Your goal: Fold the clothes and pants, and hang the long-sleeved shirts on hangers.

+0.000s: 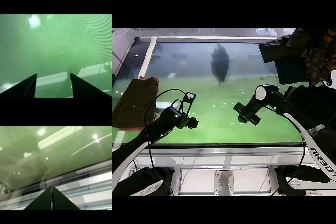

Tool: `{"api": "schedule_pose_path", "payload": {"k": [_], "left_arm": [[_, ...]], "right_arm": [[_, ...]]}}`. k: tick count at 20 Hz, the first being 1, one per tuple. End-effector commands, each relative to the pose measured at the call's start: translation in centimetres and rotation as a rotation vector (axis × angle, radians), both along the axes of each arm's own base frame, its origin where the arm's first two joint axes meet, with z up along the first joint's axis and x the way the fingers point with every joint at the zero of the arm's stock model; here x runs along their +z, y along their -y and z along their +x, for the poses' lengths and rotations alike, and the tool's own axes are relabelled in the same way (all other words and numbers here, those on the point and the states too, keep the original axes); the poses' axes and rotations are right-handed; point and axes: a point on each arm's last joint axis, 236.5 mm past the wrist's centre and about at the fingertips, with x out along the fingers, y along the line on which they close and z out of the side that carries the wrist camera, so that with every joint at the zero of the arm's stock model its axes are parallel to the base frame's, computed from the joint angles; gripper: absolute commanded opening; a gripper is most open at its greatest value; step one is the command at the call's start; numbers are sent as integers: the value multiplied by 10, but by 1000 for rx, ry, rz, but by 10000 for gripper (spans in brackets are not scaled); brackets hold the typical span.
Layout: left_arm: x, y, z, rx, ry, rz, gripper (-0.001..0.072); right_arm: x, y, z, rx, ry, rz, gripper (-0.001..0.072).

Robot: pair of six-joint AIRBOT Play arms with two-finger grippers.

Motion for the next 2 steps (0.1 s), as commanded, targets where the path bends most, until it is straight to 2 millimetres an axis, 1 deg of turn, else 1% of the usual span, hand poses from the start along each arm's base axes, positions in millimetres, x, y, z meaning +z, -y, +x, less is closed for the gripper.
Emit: {"api": "schedule_pose_path", "payload": {"k": [1, 2], "left_arm": [[0, 0, 0, 1, -1, 1, 470], [0, 0, 0, 1, -1, 1, 470]], "right_arm": [[0, -1, -1, -33, -12, -11, 9], [0, -1, -1, -34, -12, -11, 9]]}}
